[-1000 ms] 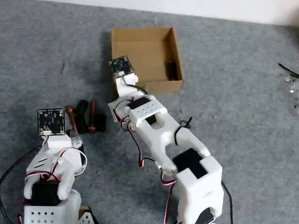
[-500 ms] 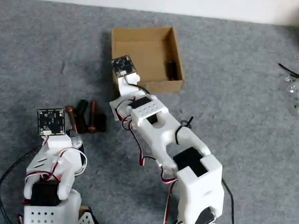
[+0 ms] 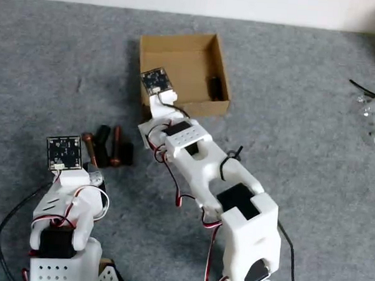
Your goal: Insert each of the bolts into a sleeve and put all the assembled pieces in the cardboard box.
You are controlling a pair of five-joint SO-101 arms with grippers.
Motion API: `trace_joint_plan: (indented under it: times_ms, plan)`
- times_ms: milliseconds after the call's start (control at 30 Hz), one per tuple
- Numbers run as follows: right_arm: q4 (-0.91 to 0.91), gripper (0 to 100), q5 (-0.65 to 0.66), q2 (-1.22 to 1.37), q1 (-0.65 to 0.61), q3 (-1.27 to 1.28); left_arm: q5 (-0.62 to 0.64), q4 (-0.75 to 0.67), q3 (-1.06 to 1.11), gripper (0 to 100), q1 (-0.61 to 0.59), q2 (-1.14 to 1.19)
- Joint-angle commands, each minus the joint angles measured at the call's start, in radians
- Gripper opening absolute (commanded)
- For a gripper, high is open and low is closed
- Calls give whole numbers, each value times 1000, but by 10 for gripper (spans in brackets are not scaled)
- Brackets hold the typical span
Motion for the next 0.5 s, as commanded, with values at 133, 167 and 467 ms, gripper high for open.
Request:
trace_joint_plan:
  times_ms: [133, 167, 467]
  plan:
    - [-39, 8, -9, -13, 18, -41, -5, -15, -5, 7, -4, -10]
    - [-38, 6, -8, -13, 18, -41, -5, -15, -5, 7, -4, -10]
    - [-31, 5, -6, -113, 16, -28, -5, -17, -5, 7, -4, -10]
